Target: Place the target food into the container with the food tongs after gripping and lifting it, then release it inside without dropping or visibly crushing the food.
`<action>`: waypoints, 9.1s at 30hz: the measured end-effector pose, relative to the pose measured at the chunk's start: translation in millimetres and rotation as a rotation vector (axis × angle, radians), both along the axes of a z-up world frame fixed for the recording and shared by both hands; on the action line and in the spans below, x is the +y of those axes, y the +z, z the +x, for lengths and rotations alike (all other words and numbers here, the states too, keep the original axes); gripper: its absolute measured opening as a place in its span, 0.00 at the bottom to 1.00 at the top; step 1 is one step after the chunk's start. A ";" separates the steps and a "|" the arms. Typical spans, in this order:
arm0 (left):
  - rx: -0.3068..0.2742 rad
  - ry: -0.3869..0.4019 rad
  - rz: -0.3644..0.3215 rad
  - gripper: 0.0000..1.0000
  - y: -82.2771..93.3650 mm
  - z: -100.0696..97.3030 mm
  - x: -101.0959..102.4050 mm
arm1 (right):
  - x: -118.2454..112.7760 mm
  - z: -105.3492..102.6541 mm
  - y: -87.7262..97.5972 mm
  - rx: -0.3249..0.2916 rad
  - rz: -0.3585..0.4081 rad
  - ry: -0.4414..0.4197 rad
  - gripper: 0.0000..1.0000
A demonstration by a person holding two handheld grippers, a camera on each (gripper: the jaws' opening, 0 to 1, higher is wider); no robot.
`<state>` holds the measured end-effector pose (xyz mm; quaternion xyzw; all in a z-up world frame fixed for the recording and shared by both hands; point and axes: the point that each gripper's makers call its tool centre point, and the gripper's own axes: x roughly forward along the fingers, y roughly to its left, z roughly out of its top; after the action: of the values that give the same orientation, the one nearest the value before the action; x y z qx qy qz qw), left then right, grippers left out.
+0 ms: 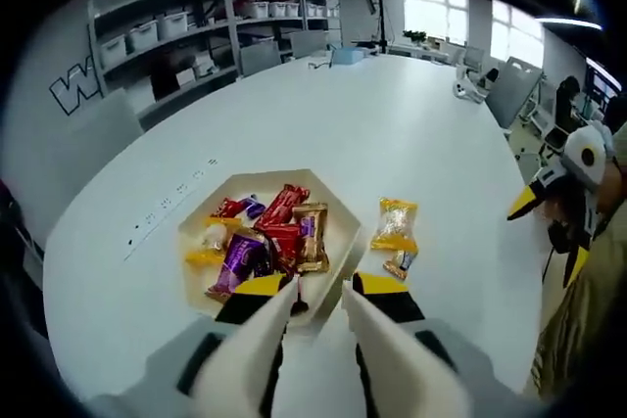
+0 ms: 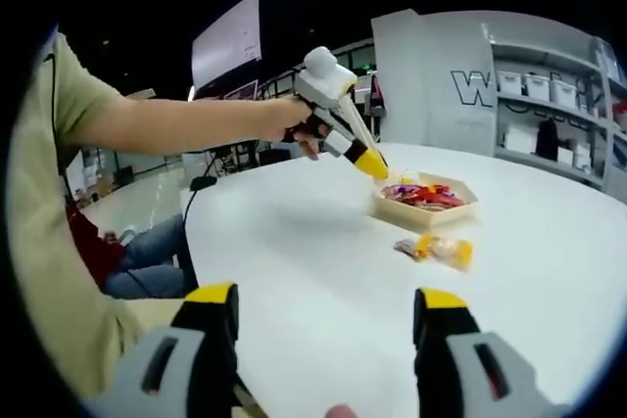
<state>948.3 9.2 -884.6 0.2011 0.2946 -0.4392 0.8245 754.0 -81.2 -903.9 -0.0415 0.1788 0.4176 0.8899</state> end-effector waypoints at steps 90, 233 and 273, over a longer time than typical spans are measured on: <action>0.055 -0.235 0.015 0.24 -54.6 -65.9 -62.5 | -0.1 -0.9 -8.1 0.018 0.006 0.005 0.71; -0.111 0.109 0.073 0.25 18.6 122.9 -68.6 | -10.7 -1.5 -6.4 0.017 -0.002 -0.014 0.71; -0.046 -0.007 0.014 0.24 20.5 49.9 -66.9 | 4.1 -5.0 0.3 0.001 -0.005 0.017 0.71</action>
<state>998.2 -57.7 -864.1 0.2181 0.2778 -0.4350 0.8283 749.0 -77.2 -903.6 -0.0449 0.1798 0.4250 0.8860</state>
